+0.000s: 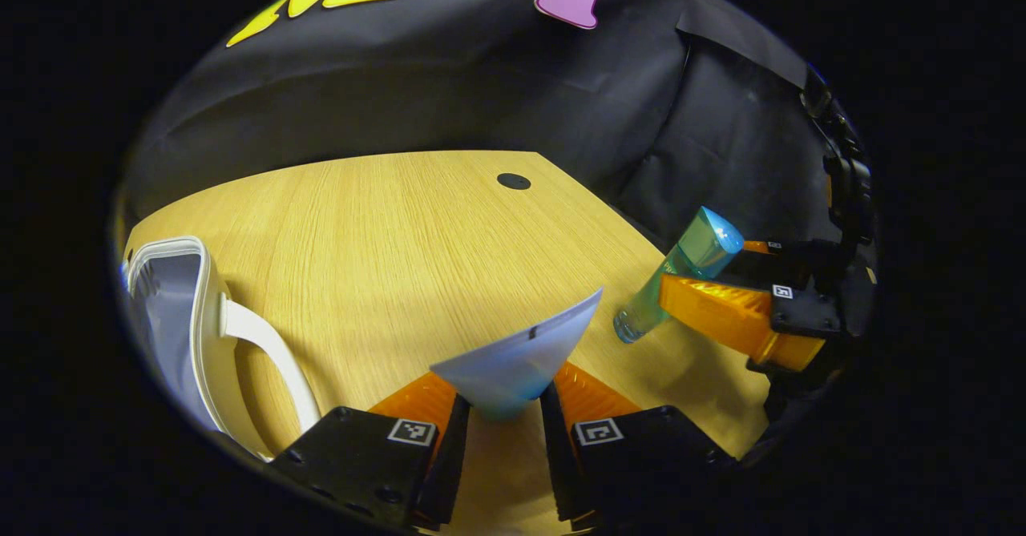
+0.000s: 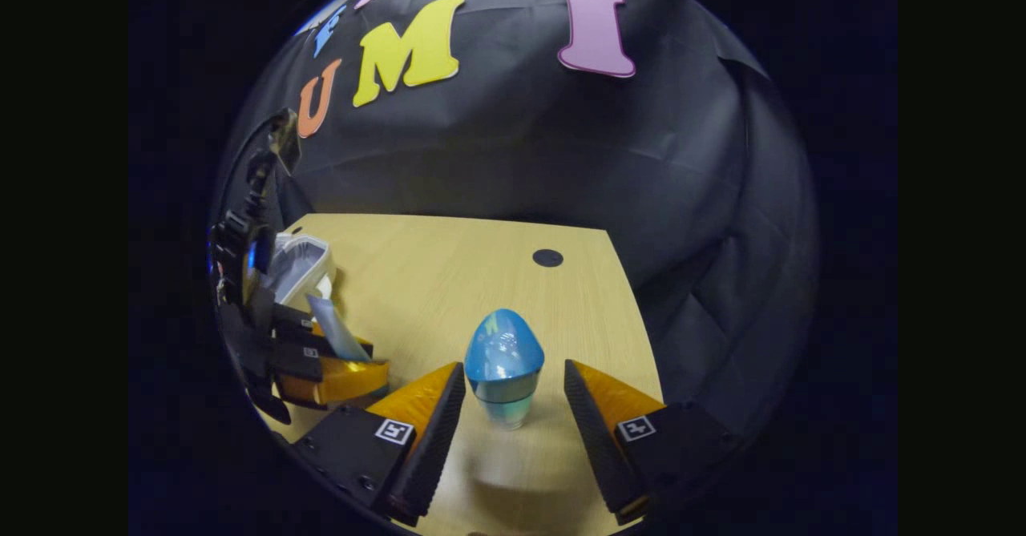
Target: First open the suitcase, pack the skin care products into it, and then close the suitcase.
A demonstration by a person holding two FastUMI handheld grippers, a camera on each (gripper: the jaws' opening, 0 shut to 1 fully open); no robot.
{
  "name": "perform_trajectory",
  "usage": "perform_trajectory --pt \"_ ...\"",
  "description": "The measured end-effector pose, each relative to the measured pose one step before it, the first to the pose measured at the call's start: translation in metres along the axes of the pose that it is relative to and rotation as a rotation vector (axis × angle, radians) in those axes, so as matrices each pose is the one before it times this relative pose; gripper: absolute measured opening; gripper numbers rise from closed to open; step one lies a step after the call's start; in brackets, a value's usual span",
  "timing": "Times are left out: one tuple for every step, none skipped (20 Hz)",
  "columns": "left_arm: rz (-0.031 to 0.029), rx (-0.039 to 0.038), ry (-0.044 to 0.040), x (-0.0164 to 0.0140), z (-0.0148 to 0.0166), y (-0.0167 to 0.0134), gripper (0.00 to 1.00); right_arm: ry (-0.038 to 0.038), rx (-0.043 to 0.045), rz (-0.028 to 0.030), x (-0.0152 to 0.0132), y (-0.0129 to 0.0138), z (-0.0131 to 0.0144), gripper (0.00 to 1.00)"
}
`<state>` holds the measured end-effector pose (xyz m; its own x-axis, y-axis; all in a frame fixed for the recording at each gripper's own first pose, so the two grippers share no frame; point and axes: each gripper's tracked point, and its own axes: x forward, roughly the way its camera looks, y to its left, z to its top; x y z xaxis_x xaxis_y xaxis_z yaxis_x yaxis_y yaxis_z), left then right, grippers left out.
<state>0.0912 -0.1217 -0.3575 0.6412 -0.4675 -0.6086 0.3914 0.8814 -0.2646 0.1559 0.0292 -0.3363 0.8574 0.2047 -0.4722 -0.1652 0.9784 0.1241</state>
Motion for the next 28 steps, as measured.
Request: perform_trajectory --pt "0.00948 -0.00803 -0.0132 -0.00444 0.00296 -0.00031 0.49 0.00405 0.001 -0.00409 0.00199 0.00101 -0.00137 0.71" --pt "0.02602 0.00642 -0.01 -0.00532 0.00299 0.00216 0.48 0.00072 -0.00097 -0.00587 0.0009 0.00031 0.00008 0.65" --pt "0.01687 0.01567 -0.01042 -0.00782 0.00301 0.00207 0.48 0.00081 -0.00011 -0.00751 -0.00433 -0.00034 0.00208 0.6" --pt "0.00773 0.01299 -0.01254 -0.01057 0.00185 0.00291 0.47 0.00377 -0.00198 -0.01858 0.00509 -0.00146 -0.00493 0.48" --pt "0.00152 0.01083 -0.00253 -0.01353 0.00401 0.00167 0.47 0.00324 0.00552 -0.0058 -0.00342 0.0015 0.00314 0.37" --pt "0.01832 0.00793 0.00174 -0.00588 0.00489 0.00198 0.47 0.00677 0.00183 -0.00594 0.00001 0.00197 -0.00182 0.39" --pt "0.01914 0.00003 -0.00745 -0.01095 0.0069 0.00396 0.47 0.00939 0.00274 -0.00561 -0.00137 0.00072 -0.00184 0.39" --pt "0.0216 -0.01039 0.00185 -0.01026 0.00619 0.00782 0.47 0.01059 0.0063 -0.0049 -0.00335 0.00248 -0.00078 0.37" --pt "0.01621 -0.01138 0.0012 -0.01236 0.00642 0.00891 0.47 0.01026 0.00551 -0.00464 -0.00496 0.00236 -0.00248 0.37" --pt "0.01675 -0.0083 -0.00124 -0.00866 0.00477 0.01147 0.47 0.00425 0.00334 -0.00747 -0.00557 0.00288 -0.00098 0.37" --pt "0.02314 -0.0038 0.00475 -0.00868 0.00307 0.01449 0.47 0.00113 0.00083 -0.00809 -0.00702 0.00303 0.00056 0.37" --pt "0.02163 0.00152 0.00436 -0.00712 0.0006 0.01824 0.47 -0.00233 0.00084 -0.00838 -0.00827 0.00299 0.0001 0.37" --pt "0.03191 0.00573 0.01019 -0.00551 -0.00139 0.02212 0.47 -0.00597 0.0011 -0.01157 -0.00803 0.00224 0.00133 0.37" --pt "0.03734 0.00151 0.01604 -0.00185 -0.00461 0.02645 0.47 -0.00534 0.00644 -0.00693 -0.00777 0.00441 0.00138 0.37" --pt "0.03759 -0.0029 0.01771 -0.00069 -0.00803 0.02478 0.47 -0.00314 0.01337 -0.00187 -0.00654 0.00498 0.00197 0.37" --pt "0.03538 -0.0084 0.01182 -0.0047 -0.00845 0.02503 0.47 -0.00136 0.02081 -0.00592 -0.00587 0.0048 0.001 0.37" --pt "0.03061 -0.01925 0.01277 -0.00247 -0.00747 0.02424 0.47 0.00104 0.01834 -0.00422 -0.00576 0.00479 0.00104 0.37" --pt "0.02315 -0.0197 0.01571 -0.00124 -0.00854 0.02049 0.47 -0.00403 0.00931 -0.00299 -0.00576 0.00523 0.00074 0.34" --pt "0.02734 -0.01599 0.00993 -0.00017 -0.00597 0.02132 0.47 -0.00592 -0.00559 -0.005 -0.00468 0.00503 0.00176 0.34" --pt "0.02694 -0.01264 0.00011 -0.00024 -0.00407 0.02012 0.47 -0.01059 -0.01476 -0.00761 -0.00432 0.00391 0.00283 0.37" --pt "0.01481 -0.01076 0.01093 0.00224 -0.00496 0.01548 0.47 -0.01228 -0.016 -0.00999 -0.0059 0.00248 0.00334 0.34" --pt "0.00592 -0.00625 0.01873 0.00309 -0.00647 0.00784 0.47 -0.00948 -0.01021 -0.00938 -0.00529 0.00115 0.00293 0.37" --pt "0.00865 -0.00135 0.024 0.00421 -0.00594 0.01169 0.47 -0.00608 0.00027 -0.00642 -0.00607 0.00175 0.00301 0.37" --pt "0.0081 -0.00191 0.03279 0.00464 -0.00572 0.00571 0.47 -0.00524 0.00651 -0.00368 -0.00682 0.00277 0.00201 0.37" --pt "0.00426 -0.00873 0.03567 0.00584 -0.00897 0.00292 0.47 -0.00349 0.00436 -0.00396 -0.00565 0.00307 0.00136 0.37" --pt "-0.00652 -0.01215 0.03015 0.00319 -0.00494 -0.00115 0.47 -0.00196 -0.00246 -0.00391 -0.00577 0.00239 -0.00101 0.37" --pt "-0.00579 -0.01499 0.02982 0.00466 -0.00577 -0.00041 0.47 -0.00125 -0.00782 -0.00309 -0.0053 0.00266 -0.0014 0.34" --pt "-0.00725 -0.00817 0.02761 0.00244 -0.00501 -0.00091 0.47 0.00166 -0.00932 -0.00255 -0.00454 0.00345 -0.00243 0.37"
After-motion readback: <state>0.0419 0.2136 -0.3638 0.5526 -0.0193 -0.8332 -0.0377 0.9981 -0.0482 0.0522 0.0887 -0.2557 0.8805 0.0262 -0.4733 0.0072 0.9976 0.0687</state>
